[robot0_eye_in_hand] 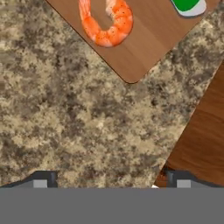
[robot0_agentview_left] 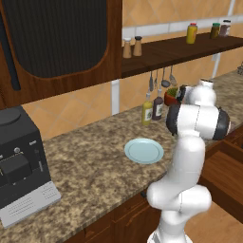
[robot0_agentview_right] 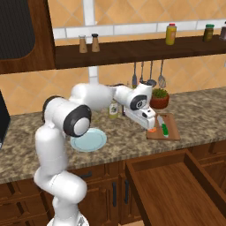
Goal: Pick up the knife from the drawer and place it on the cutting board. Then place the meat from the plate to the cutting board.
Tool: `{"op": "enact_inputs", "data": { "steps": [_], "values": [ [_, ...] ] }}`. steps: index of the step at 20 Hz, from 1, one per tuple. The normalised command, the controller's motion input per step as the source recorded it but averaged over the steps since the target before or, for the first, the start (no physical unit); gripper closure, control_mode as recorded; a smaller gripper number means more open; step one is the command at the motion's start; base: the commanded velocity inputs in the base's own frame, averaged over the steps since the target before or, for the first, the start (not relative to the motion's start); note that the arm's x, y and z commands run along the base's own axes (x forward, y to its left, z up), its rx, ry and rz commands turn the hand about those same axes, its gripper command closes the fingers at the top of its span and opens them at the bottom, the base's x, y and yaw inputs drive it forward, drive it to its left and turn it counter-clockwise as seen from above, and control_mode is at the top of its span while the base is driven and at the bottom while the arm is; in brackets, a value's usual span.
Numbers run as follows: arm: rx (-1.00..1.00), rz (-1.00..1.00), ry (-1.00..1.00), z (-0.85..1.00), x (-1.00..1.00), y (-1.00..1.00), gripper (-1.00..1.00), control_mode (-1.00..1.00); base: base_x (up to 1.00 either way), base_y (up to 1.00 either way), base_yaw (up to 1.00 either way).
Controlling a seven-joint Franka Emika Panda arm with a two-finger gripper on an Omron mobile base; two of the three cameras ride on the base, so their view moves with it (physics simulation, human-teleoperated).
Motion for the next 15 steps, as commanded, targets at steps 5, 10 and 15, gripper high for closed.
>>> {"op": "enact_inputs", "data": {
  "steps": [5,10,15],
  "values": [
    [-0.18,0.16,0.00,0.39,-1.00,1.00,-1.00,-1.00,0.00,0.00,0.00],
    [-0.20,0.18,0.06,0.24,-0.86,1.00,-1.00,-1.00,0.00,0.00,0.00],
    [-0.12,0.09,0.07,-0.02,-0.43,0.61,-1.00,-1.00,0.00,0.00,0.00]
  ]
}}
